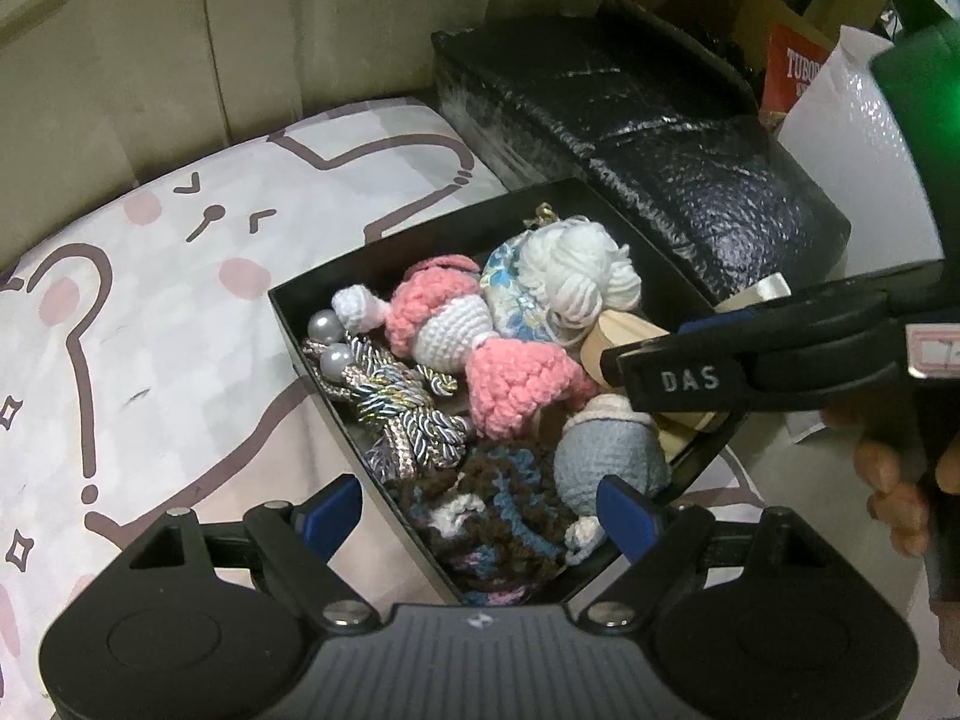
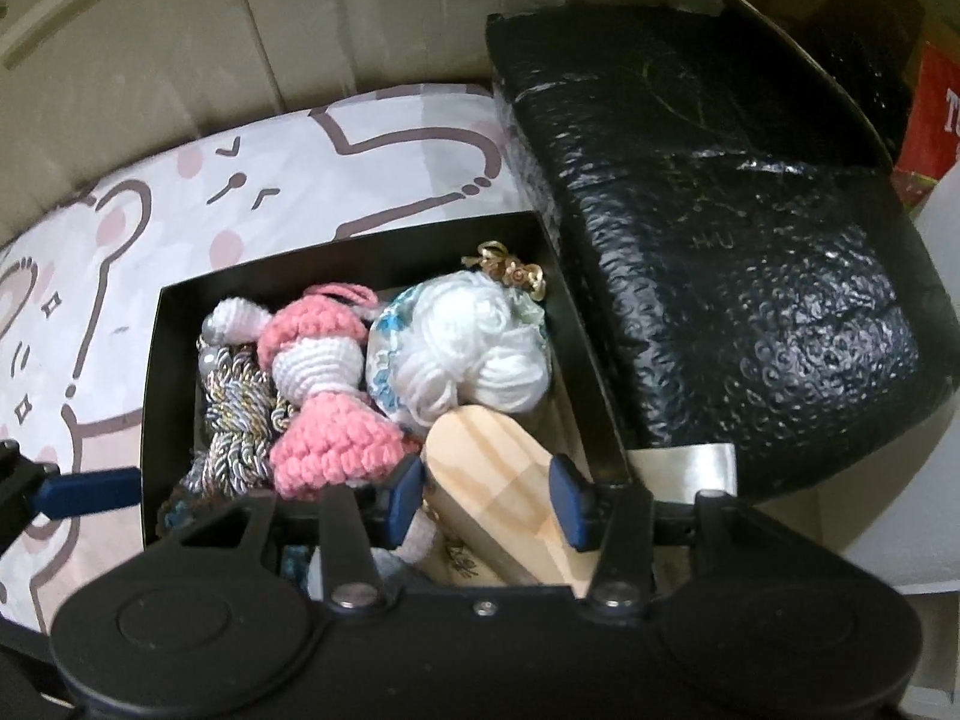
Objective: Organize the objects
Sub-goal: 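Move both tools up and back away from the black box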
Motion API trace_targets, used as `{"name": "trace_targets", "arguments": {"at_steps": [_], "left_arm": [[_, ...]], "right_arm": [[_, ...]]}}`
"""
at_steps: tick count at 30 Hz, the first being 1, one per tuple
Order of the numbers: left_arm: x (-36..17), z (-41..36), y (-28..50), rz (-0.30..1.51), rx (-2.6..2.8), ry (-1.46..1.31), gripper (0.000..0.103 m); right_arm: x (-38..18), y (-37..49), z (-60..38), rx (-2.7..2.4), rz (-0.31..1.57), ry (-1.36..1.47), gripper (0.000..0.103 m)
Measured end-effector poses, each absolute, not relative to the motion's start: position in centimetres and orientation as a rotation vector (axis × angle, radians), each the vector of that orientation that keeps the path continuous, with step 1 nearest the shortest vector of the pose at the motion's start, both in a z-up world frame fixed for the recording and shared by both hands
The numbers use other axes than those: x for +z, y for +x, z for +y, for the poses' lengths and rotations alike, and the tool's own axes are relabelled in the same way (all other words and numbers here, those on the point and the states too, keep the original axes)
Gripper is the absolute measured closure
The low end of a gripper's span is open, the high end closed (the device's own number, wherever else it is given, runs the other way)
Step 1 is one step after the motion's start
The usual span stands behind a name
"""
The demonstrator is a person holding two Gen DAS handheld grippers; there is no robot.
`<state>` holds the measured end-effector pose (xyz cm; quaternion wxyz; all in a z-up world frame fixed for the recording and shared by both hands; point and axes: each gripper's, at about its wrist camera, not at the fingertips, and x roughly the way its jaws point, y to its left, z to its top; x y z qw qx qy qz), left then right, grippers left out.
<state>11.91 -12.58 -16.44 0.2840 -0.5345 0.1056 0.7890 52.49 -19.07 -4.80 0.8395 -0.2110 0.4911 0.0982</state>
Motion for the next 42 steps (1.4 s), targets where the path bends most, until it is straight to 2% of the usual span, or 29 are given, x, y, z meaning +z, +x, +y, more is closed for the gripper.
{"name": "trace_targets", "arguments": {"at_steps": [5,8,10,16,25,31,39,42], "left_arm": [[-15.6,-13.4,11.8,0.236,2.150,-1.423,0.017],[-15.1,-13.9,11.7,0.211,2.176,-1.414,0.017],[-14.6,-14.2,11.8,0.199,2.191,-1.404,0.017],[-12.6,-15.1,12.4,0.165,2.265,-1.359,0.017],[-9.7,-16.1,14.4,0.125,2.338,-1.274,0.005],[-8.2,-16.6,16.1,0.124,2.385,-1.249,0.001],[-5.4,-17.9,18.4,0.071,2.466,-1.205,0.001],[-4.6,-18.0,19.5,0.111,2.511,-1.199,0.001]], "right_arm": [[-3.1,51.8,-19.5,0.231,0.991,-0.399,0.047],[-1.9,51.2,-19.6,0.246,0.952,-0.387,0.039],[-1.1,50.7,-19.6,0.255,0.923,-0.388,0.030],[1.2,49.1,-19.9,0.257,0.841,-0.402,0.019],[3.5,46.0,-21.1,0.292,0.753,-0.421,0.000],[4.7,43.9,-21.9,0.302,0.725,-0.411,0.000],[6.7,41.1,-23.6,0.277,0.689,-0.361,0.000],[7.1,39.7,-24.0,0.280,0.678,-0.359,0.000]]}}
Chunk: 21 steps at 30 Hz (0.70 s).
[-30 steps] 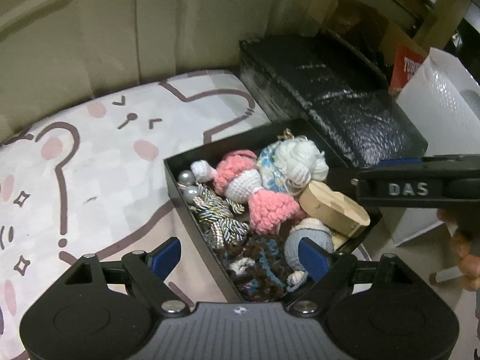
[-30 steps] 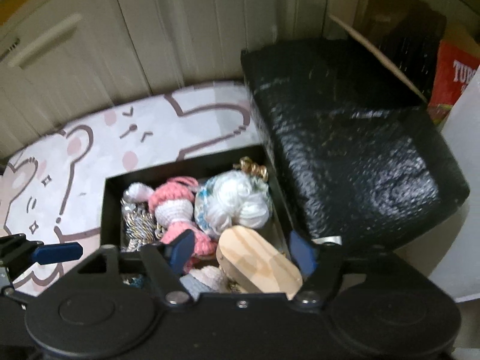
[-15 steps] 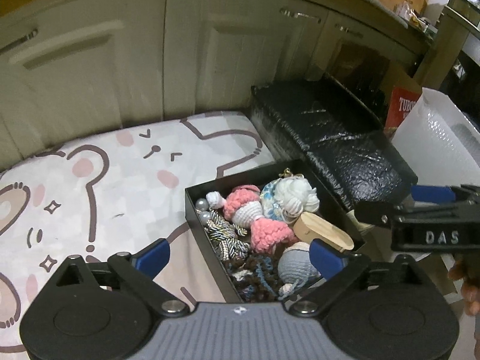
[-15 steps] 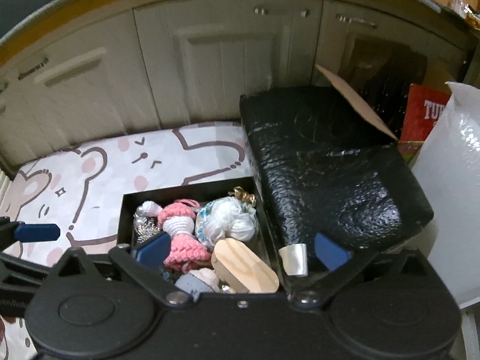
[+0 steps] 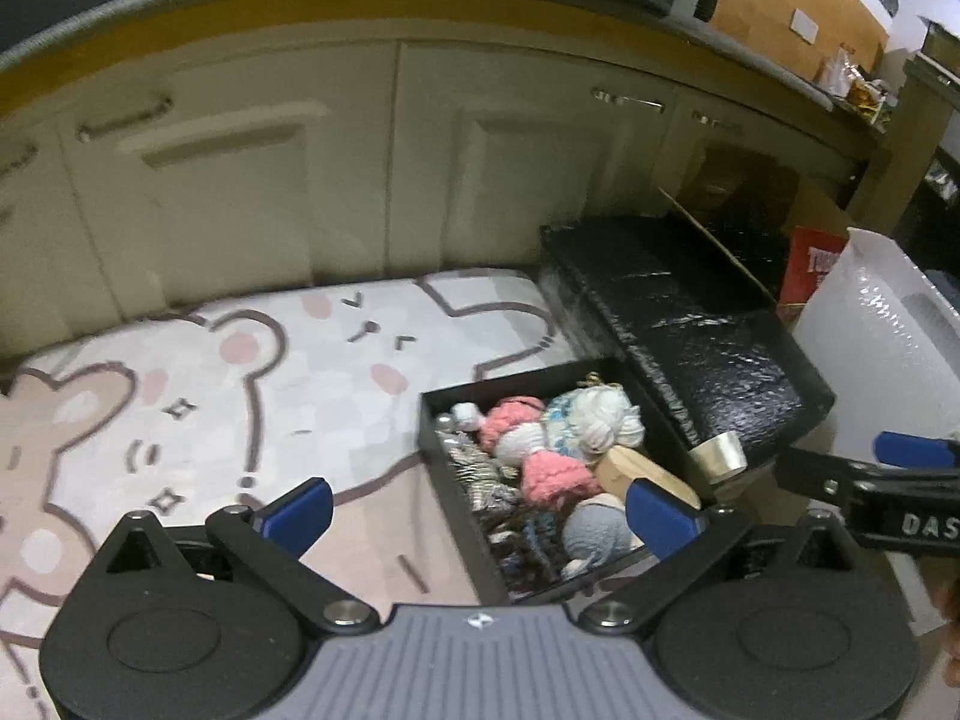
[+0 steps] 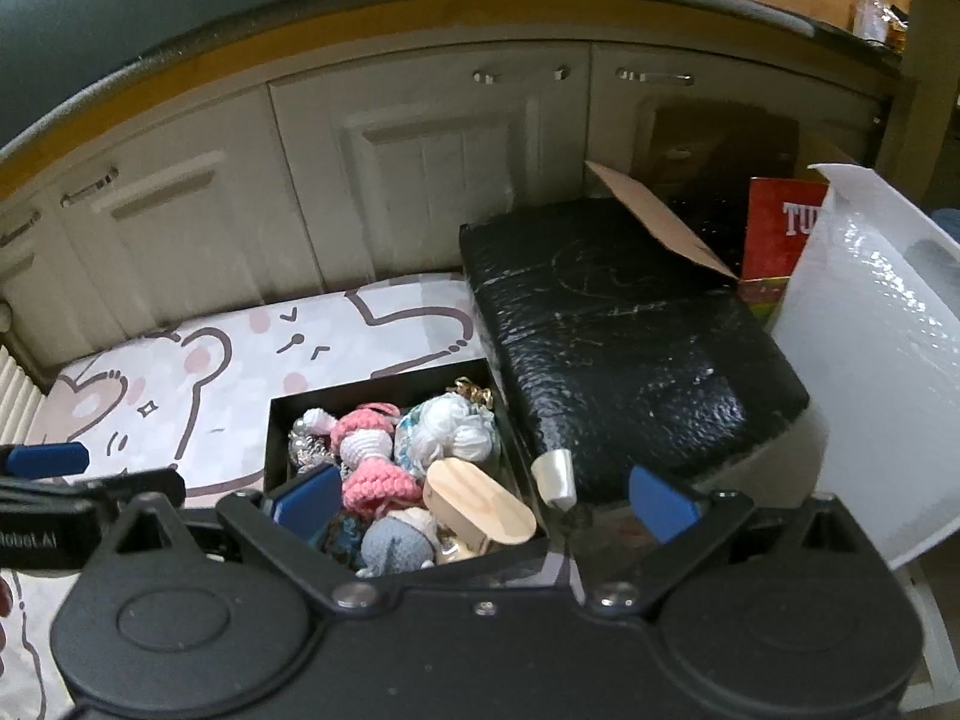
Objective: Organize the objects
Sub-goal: 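Move both tools up and back away from the black box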
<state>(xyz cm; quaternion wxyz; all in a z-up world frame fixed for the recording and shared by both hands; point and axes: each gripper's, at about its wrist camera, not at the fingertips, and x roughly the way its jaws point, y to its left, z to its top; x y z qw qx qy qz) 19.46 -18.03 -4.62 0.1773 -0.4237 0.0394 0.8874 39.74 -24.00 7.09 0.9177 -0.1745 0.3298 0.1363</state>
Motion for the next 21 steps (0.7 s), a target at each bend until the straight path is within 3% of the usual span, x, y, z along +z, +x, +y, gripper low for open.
{"name": "trace_targets", "arguments": {"at_steps": [21], "left_arm": [[-2.5,-21.2,25.3,0.144,2.675,-1.172,0.000]], "right_arm": [[8.3,33.9,-24.9,0.267,0.604,-0.439,0.000]]}}
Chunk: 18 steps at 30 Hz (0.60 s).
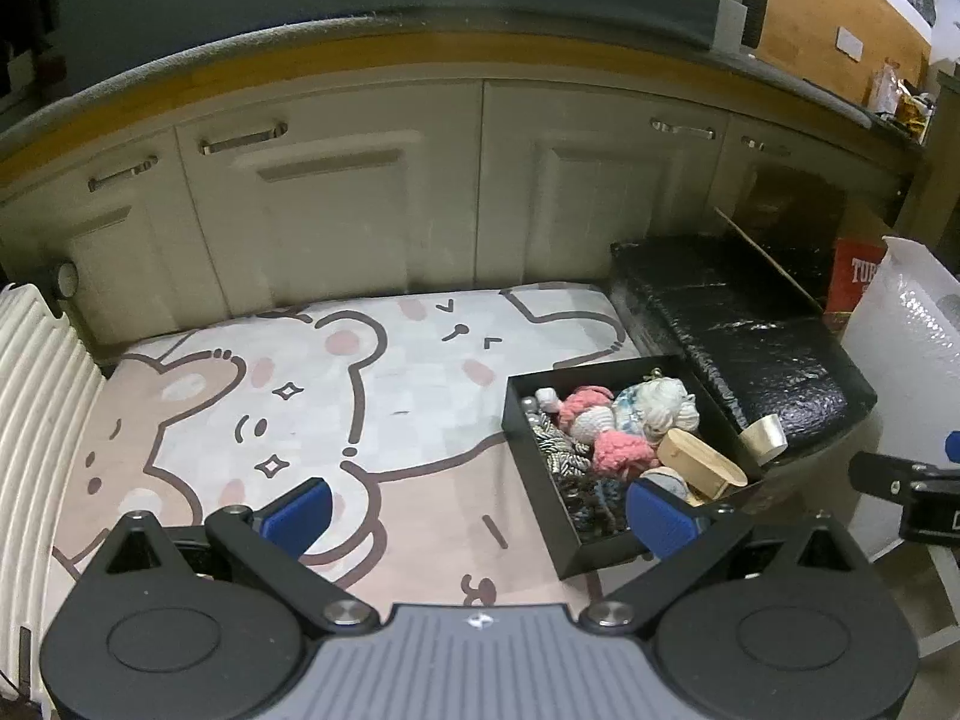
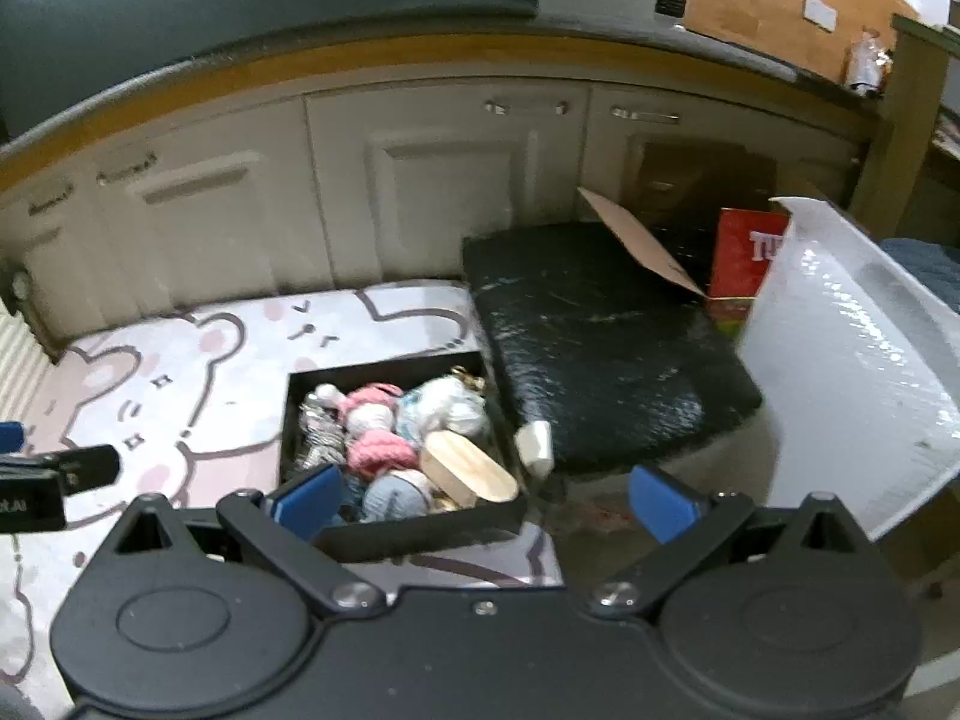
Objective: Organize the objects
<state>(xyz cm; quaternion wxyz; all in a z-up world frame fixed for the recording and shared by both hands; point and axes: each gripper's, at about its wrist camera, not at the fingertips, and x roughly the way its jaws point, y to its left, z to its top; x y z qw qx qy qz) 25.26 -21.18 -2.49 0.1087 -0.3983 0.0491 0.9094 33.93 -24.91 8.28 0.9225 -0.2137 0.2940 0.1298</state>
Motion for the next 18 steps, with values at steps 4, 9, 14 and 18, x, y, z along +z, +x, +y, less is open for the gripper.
{"name": "trace_targets", "arguments": {"at_steps": [4,9,14,18], "left_arm": [[-2.3,-21.8,25.8,0.102,2.660,-1.170,0.000],[-2.3,-22.0,26.5,0.144,2.654,-1.201,0.000],[-2.3,-22.2,26.6,0.163,2.678,-1.197,0.000],[-2.2,-22.2,26.7,0.179,2.686,-1.199,0.000]], "right_arm": [[8.5,33.4,-25.3,0.284,0.618,-0.415,0.000],[8.7,32.9,-25.9,0.291,0.620,-0.378,0.000],[8.7,32.0,-25.8,0.306,0.604,-0.384,0.000],[8.8,31.4,-25.6,0.313,0.596,-0.395,0.000]]}}
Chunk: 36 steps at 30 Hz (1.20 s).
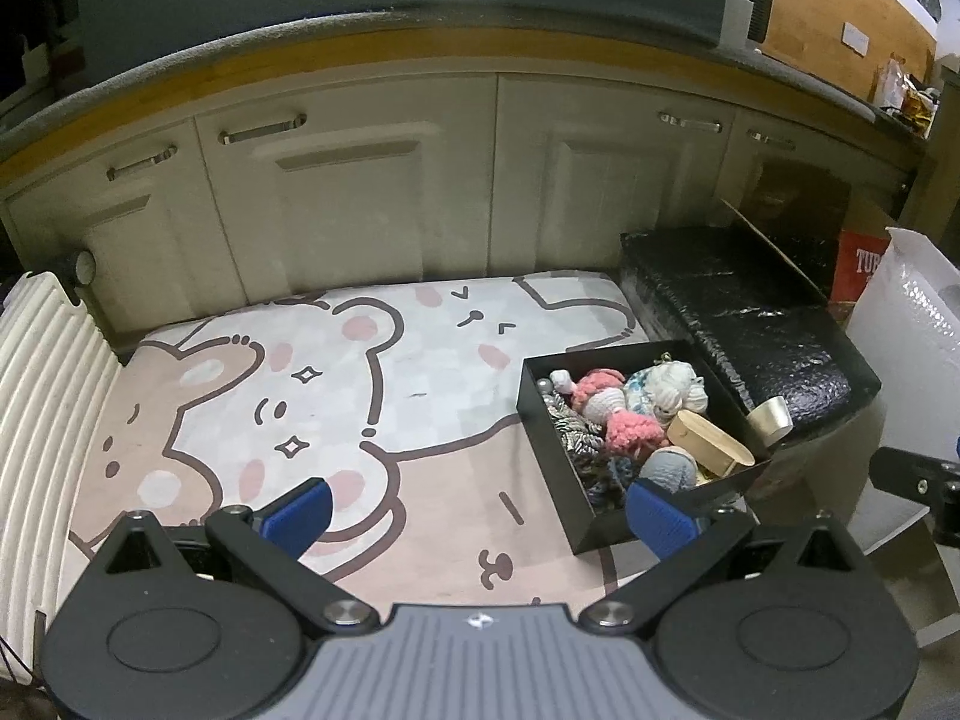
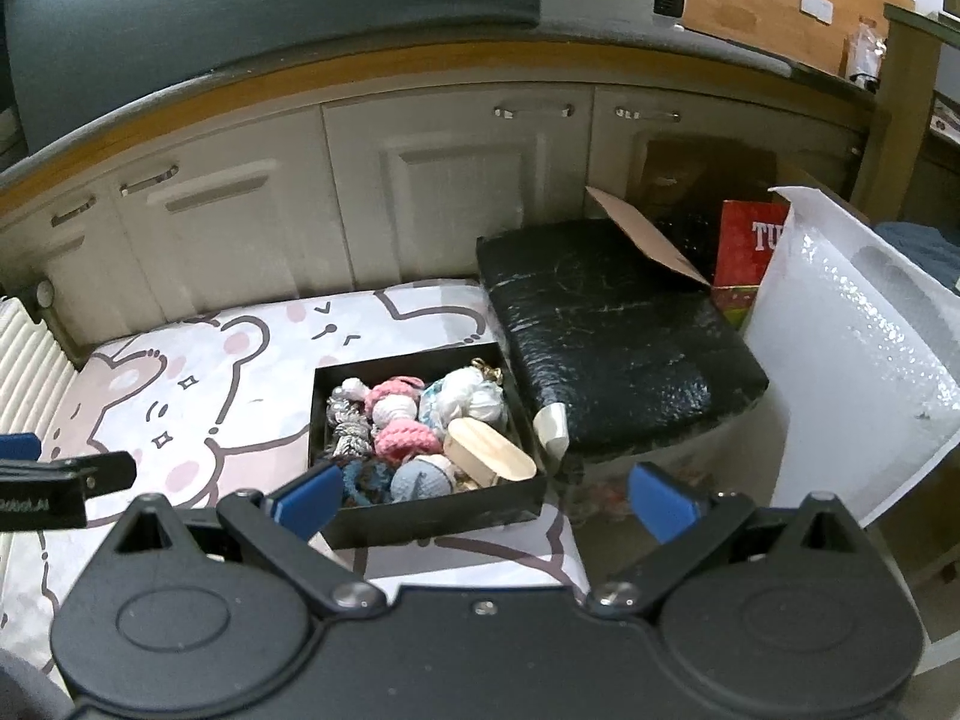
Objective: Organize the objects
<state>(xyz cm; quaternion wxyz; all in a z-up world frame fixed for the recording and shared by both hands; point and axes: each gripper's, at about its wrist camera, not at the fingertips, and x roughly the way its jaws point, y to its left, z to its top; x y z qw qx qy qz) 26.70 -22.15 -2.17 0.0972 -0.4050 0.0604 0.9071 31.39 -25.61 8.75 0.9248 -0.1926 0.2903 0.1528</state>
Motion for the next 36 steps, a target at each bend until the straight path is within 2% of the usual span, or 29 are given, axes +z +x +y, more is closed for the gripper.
{"name": "trace_targets", "arguments": {"at_steps": [36], "left_arm": [[-2.14,-22.33,27.05,0.201,2.679,-1.192,0.000]], "right_arm": [[8.35,31.37,-25.26,0.297,0.612,-0.415,0.000]]}}
